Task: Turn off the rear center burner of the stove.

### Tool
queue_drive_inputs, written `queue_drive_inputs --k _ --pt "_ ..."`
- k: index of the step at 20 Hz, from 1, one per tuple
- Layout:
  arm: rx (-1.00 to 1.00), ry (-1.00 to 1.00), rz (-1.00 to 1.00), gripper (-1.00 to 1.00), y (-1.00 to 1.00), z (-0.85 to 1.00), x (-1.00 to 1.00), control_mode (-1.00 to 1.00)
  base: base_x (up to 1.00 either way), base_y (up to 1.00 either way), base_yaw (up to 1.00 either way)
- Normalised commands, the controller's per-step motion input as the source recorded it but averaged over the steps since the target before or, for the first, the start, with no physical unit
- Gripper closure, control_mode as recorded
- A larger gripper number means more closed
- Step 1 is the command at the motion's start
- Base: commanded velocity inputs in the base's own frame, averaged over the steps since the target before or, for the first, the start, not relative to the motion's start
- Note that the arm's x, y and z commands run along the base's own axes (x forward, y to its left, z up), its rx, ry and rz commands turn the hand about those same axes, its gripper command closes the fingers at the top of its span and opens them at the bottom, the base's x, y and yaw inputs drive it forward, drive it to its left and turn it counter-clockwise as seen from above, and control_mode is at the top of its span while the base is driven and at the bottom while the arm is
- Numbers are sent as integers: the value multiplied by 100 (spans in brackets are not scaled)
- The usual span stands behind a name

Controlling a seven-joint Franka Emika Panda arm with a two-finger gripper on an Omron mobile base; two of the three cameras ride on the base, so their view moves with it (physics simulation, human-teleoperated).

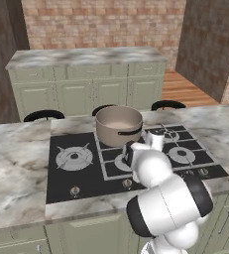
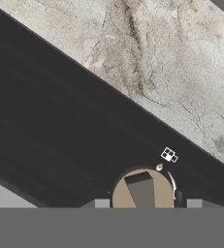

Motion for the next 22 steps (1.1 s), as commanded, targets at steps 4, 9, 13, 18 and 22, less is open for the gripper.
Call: queue_drive_inputs --k 4,9,13,18,22 --pt "-12 11 -90 100 18 -9 0 -100 0 0 0" --pt "-7 16 -89 100 29 -17 0 -100 0 0 0" --pt "-6 20 -90 100 26 -22 0 -100 0 0 0" --pt "-10 20 -90 100 22 -17 0 -100 0 0 0" --pt "-17 20 -90 100 13 -19 0 -100 0 0 0"
